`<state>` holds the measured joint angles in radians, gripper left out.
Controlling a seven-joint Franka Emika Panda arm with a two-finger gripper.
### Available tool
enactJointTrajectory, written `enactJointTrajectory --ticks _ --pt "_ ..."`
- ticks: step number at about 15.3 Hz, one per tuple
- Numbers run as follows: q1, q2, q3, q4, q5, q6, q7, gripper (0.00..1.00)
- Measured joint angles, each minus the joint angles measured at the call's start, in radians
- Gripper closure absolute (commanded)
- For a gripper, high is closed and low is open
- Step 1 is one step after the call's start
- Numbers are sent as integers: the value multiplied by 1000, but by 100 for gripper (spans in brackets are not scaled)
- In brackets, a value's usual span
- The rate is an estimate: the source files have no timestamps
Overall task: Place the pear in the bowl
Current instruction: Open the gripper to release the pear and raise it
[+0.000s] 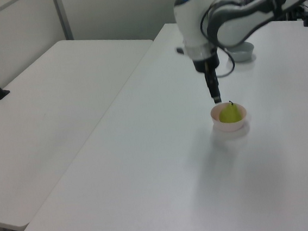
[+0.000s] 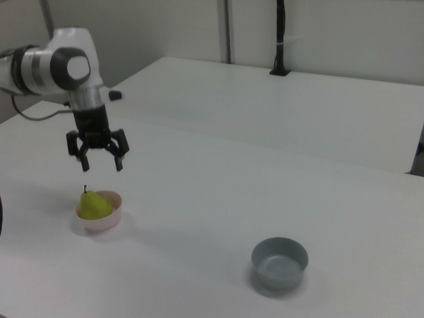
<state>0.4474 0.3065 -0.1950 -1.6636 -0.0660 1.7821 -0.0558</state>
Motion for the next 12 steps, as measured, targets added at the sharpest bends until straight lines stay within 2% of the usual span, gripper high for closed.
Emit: enactJointTrajectory --ticks 2,5,9,12 --pt "-57 -40 23 16 0 -9 42 0" --pt "-194 -80 70 35 0 -11 62 0" --pt "-383 -129 79 39 0 -11 61 0" --pt "-427 -138 82 39 0 -11 62 0"
